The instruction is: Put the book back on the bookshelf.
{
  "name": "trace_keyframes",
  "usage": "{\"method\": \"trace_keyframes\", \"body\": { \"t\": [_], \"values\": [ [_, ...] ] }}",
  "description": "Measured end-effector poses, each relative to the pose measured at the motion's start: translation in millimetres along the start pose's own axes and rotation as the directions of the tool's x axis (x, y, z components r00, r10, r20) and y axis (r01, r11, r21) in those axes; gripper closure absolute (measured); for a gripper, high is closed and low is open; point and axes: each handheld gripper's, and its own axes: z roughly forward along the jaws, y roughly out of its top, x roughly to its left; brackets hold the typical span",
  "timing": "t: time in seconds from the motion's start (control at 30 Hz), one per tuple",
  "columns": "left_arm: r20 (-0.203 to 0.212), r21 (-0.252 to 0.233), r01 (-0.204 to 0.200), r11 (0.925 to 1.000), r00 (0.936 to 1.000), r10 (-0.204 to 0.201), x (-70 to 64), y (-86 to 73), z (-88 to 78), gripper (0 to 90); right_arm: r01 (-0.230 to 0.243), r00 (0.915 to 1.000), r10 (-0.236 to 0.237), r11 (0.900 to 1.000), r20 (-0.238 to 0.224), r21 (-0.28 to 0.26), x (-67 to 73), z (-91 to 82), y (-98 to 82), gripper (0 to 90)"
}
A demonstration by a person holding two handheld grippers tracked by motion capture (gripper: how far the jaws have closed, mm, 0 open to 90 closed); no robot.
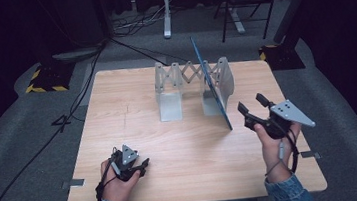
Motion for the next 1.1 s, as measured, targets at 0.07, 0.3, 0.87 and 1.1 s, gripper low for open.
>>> {"method": "trace_keyframes", "body": {
  "t": [0.07,0.3,0.87,1.1],
  "values": [
    [-0.012,0.002,0.01,1.0,0.9999,-0.01,6.2,-2.8,-2.4,43.5,-0.017,0.9998,0.017,1.0,0.01,0.014,-13.6,-5.8,-1.1,29.8],
    [-0.034,0.008,0.042,0.9991,0.9985,-0.042,23.5,-10.7,-8.9,38.0,-0.049,0.9986,0.048,0.997,0.023,0.056,-46.5,-21.3,-5.2,29.6],
    [-0.003,0.026,0.116,0.993,0.9933,-0.116,42.5,-16.3,-11.8,28.2,-0.042,0.9991,0.041,0.973,0.009,0.228,-97.7,-41.0,-34.3,27.9],
    [-0.001,0.029,0.114,0.9931,0.9935,-0.114,46.1,-15.5,-10.6,26.9,-0.026,0.9972,0.002,0.948,0.075,0.318,-113.9,-44.0,-62.8,26.0]
  ]
}}
